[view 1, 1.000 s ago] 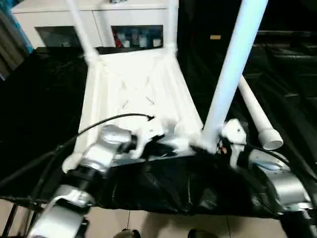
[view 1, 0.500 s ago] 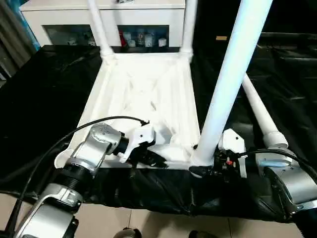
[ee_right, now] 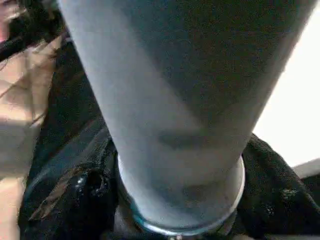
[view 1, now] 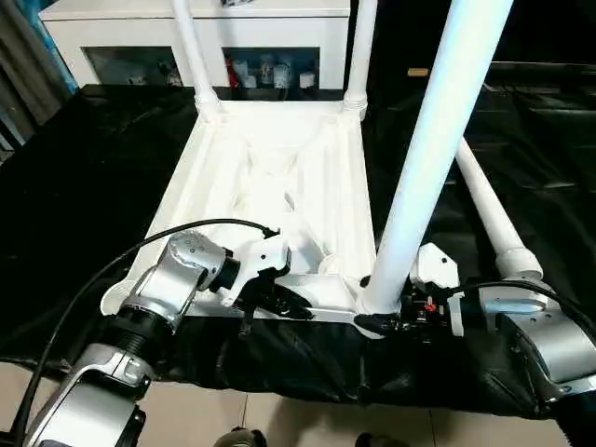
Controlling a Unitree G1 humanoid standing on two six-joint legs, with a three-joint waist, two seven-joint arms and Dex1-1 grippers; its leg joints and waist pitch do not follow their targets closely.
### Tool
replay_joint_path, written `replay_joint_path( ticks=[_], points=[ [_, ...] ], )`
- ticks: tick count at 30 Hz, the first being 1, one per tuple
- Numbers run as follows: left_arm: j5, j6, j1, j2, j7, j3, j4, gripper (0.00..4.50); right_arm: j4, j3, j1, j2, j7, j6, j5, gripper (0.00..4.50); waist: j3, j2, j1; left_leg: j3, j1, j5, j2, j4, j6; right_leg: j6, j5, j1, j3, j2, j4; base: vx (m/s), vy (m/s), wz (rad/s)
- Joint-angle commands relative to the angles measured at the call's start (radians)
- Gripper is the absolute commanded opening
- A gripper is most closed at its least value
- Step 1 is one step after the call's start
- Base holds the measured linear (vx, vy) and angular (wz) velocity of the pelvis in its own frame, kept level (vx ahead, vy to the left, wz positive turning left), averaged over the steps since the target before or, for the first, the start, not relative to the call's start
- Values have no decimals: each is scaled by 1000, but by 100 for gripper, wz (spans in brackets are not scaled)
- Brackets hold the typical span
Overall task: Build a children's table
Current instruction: Rotate leg to tighten
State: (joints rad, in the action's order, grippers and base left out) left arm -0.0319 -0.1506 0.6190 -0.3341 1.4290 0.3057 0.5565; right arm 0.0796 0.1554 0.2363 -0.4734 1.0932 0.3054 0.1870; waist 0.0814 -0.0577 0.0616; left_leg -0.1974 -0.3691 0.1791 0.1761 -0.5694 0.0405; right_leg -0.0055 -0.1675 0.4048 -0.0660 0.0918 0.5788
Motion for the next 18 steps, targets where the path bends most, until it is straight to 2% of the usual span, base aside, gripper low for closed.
replay_joint_path(
  ticks=[1,3,4,5,7,9,13,14,16,18],
  points=[
    [10,-23,33,98,-75,33,-11,0,47,6,30,107,-166,13,-7,273,-57,11,-6,23,10,249,54,66,-65,-254,-293,-47,43,59,-71,0,0,0],
    [4,-33,37,112,-109,28,-7,0,65,-12,37,131,-214,14,-13,272,-55,9,-8,27,14,276,54,69,-42,-241,-346,-45,42,62,-78,0,0,0],
    [3,-47,38,125,-131,24,-7,0,80,-23,41,149,-256,16,-20,272,-55,13,-14,30,10,283,51,71,-31,-225,-372,-49,41,62,-78,0,0,0],
    [1,-65,39,143,-164,18,-7,0,92,-31,42,169,-298,12,-32,272,-54,11,-19,32,9,294,50,73,-30,-214,-383,-48,41,61,-81,0,0,0],
    [-1,-95,40,177,-224,6,-5,0,108,-42,41,204,-371,8,-50,272,-56,13,-31,29,7,279,48,69,-39,-220,-342,-47,43,59,-80,0,0,0],
    [-8,-140,34,247,-341,-12,-9,0,119,-58,30,285,-495,6,-67,272,-56,13,-34,26,8,264,48,66,-43,-229,-324,-43,44,59,-81,0,0,0],
    [-11,-154,22,290,-396,-14,-19,0,126,-72,27,343,-581,12,-76,272,-60,17,-31,25,6,228,45,64,-69,-222,-298,-46,42,56,-80,0,0,0],
    [-14,-161,16,308,-417,-9,-23,0,132,-77,28,371,-622,10,-85,272,-58,14,-31,24,6,229,46,65,-73,-223,-293,-44,42,55,-80,0,0,0],
    [-15,-168,6,333,-442,-4,-29,0,138,-72,29,402,-648,-12,-94,272,-58,16,-32,24,5,226,45,66,-72,-219,-296,-44,41,55,-81,0,0,0],
    [-17,-172,2,339,-445,-2,-34,0,138,-69,31,410,-647,-27,-96,328,-56,13,-32,25,6,246,46,68,-72,-208,-333,-44,41,56,-84,0,0,0]
  ],
)
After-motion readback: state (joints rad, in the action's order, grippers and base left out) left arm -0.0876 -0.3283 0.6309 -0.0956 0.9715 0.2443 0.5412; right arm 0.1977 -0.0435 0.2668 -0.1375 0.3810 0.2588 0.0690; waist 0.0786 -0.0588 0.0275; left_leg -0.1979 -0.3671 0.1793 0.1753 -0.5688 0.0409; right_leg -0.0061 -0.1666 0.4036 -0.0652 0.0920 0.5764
